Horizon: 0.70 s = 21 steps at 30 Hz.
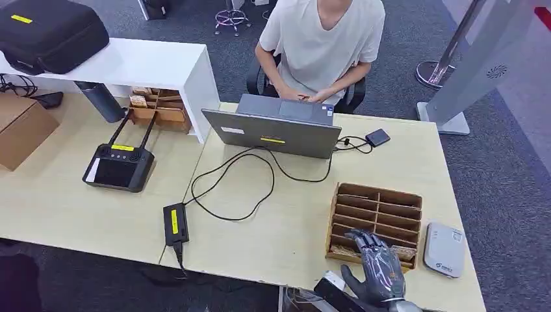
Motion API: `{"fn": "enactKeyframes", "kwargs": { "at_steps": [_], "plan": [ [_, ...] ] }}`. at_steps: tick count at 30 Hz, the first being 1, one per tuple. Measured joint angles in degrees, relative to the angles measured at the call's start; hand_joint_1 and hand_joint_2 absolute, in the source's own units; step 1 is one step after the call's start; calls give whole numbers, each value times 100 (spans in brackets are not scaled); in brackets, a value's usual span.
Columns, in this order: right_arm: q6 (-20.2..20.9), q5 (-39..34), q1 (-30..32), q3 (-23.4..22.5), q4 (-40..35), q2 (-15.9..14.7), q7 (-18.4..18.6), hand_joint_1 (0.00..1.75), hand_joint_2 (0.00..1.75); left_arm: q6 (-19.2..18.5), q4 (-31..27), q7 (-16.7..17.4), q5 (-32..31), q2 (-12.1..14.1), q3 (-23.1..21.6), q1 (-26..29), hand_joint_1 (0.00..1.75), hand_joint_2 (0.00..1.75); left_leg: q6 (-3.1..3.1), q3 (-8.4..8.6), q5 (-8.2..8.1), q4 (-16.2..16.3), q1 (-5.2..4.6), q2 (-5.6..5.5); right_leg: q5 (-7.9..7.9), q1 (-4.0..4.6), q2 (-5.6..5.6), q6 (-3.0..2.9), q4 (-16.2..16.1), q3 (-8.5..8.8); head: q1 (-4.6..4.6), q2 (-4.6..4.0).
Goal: Pass the card to the sensor for recognition and then transmit it.
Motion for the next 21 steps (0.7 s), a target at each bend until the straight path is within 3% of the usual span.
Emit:
{"fn": "enactKeyframes", "kwargs": {
  "at_steps": [13,14,15,16,17,21],
  "plan": [
    [-2,0,5,0,0,0,0,54,175,-4,0,-2,-20,9,2,1,0,175,0,0,0,0,0,0,0,0,0,0,0,0,0,0],
    [-2,0,6,0,-2,0,-2,110,175,-4,0,-4,-20,9,2,1,0,175,0,0,0,0,0,0,0,0,0,0,0,0,0,0],
    [-2,0,7,0,-11,0,-2,110,175,-7,0,-4,-22,11,2,1,0,175,0,0,0,0,0,0,0,0,0,0,0,0,0,0],
    [-4,0,7,0,-15,0,-9,84,175,-24,0,-7,-42,11,2,1,0,175,0,0,0,0,0,0,0,0,0,0,0,0,0,0],
    [-9,0,8,2,-15,0,-15,70,175,-57,0,-9,-77,11,2,2,0,175,0,-1,0,0,0,0,0,0,0,0,0,0,0,0],
    [-33,0,10,0,-22,0,-26,35,175,-136,0,-9,-101,17,2,3,0,175,0,-1,0,0,0,0,0,0,0,0,0,0,0,0]
  ]
}}
